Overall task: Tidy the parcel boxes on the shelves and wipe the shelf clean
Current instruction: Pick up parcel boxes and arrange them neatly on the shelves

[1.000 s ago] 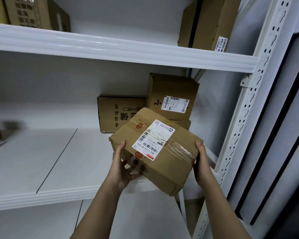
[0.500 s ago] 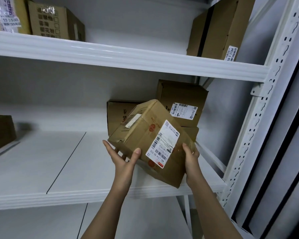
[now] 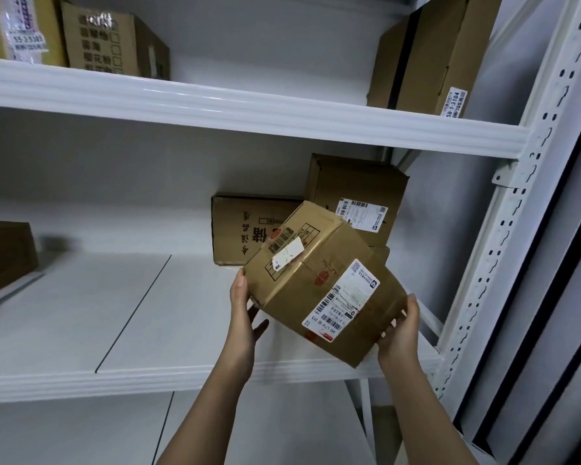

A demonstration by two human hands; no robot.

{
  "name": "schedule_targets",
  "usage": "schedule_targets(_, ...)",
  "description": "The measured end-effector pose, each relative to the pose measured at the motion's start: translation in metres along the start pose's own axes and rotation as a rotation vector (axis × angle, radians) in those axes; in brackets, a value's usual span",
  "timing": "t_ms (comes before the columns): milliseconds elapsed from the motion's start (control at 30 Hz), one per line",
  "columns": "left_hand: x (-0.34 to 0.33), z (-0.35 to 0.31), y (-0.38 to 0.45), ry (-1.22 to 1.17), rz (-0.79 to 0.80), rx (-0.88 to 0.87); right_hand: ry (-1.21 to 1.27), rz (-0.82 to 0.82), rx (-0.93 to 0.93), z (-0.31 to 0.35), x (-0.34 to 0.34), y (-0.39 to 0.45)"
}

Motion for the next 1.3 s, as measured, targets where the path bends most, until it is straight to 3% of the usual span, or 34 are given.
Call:
schedule_targets(133,-0.002,0.004,0.005,-0.079,0.052,0.035,-0.049,-0.033,0.025,0.007,0.010,0.009)
schedule_targets(333,0.005,-0.009,0.007,0.031,0.002,-0.033,-0.121,-0.021,0.029,0.012,-0.001,0.013)
schedule_targets(500,0.015,-0.023,0.010,0.233,0.180,0.044,-0.171,-0.040,0.070,0.026,-0.012,0.017)
schedule_targets(800,0.031,-0.006,-0.011,0.216,0.395,0.224,-0.159,-0.056,0.186,0.021,-0.067,-0.009)
schedule_targets(1033,0.033,-0.009,-0.016,0.088,0.378,0.237,-0.177,-0.044,0.229,0.001,-0.088,-0.025)
schedule_targets(1300,0.017,-0.038,-0.043,0.070,0.344,0.178,-0.347,-0.121,0.425,0.039,-0.090,-0.105)
Point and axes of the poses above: each hand's wrist, its own y-axis towards the middle knuckle, its own x-axis out of the back of the hand, z = x × y, the point moved 9 cm from there along y, towards the middle knuckle, and after that the axes turned 7 degrees about -x, right-handed, at the moved point
